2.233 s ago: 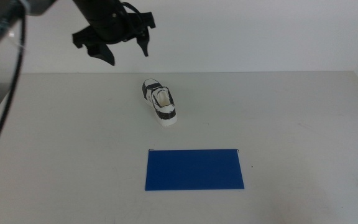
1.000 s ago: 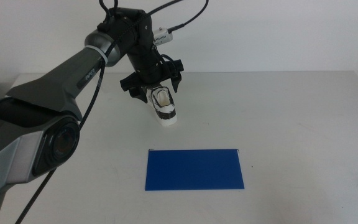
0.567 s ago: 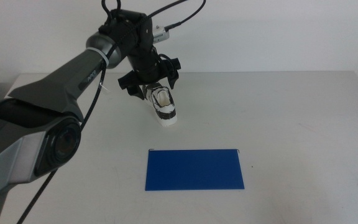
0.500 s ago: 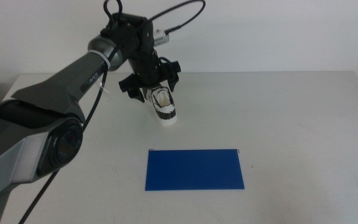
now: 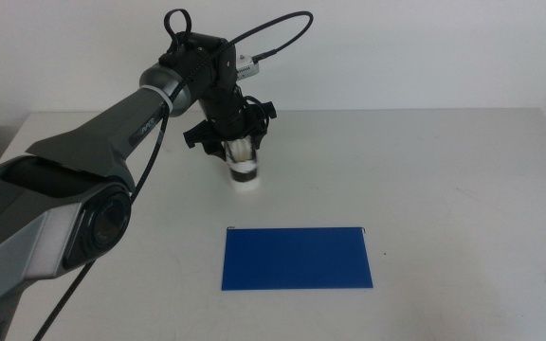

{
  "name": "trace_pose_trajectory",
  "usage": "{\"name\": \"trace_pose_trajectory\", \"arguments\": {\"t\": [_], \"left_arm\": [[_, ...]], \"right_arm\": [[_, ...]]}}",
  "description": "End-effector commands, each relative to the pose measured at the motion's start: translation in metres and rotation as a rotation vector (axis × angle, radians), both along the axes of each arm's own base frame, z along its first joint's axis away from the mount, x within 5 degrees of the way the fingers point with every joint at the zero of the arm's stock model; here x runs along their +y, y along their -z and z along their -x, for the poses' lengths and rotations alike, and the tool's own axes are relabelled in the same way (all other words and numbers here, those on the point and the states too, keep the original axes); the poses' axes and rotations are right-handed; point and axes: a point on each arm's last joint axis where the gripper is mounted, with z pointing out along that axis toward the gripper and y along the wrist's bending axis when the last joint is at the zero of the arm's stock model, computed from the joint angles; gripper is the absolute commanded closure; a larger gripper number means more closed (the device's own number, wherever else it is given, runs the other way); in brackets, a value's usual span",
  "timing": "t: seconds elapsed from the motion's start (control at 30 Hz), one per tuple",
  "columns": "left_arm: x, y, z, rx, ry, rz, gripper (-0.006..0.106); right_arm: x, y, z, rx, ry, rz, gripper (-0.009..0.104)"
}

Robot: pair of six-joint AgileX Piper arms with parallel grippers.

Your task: Use one arm to grab the shoe from the table and place it on the mat.

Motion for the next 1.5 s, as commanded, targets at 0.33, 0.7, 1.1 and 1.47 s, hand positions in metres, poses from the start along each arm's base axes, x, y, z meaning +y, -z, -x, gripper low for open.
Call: {"name": "trace_pose_trajectory", "arguments": {"t": [0.33, 0.7, 1.1, 1.47], "left_arm": [[0.000, -0.074, 0.011, -0.134, -0.026, 0.046, 0.094], [-0.011, -0.119, 0.041, -0.157, -0.051, -0.070, 0.090], [-0.050, -0.153, 0.089, -0.162, -0.016, -0.127, 0.090], [-0.059, -0.174, 0.139, -0.167, -0.013, -0.144, 0.090]], "right_arm": [[-0.001, -0.012, 0.002, -0.108, 0.007, 0.025, 0.029], [-0.001, -0.012, 0.002, -0.108, 0.007, 0.025, 0.029], [-0.001, -0.012, 0.002, -0.108, 0.007, 0.025, 0.029], [-0.001, -0.012, 0.002, -0.108, 0.007, 0.025, 0.029]]}}
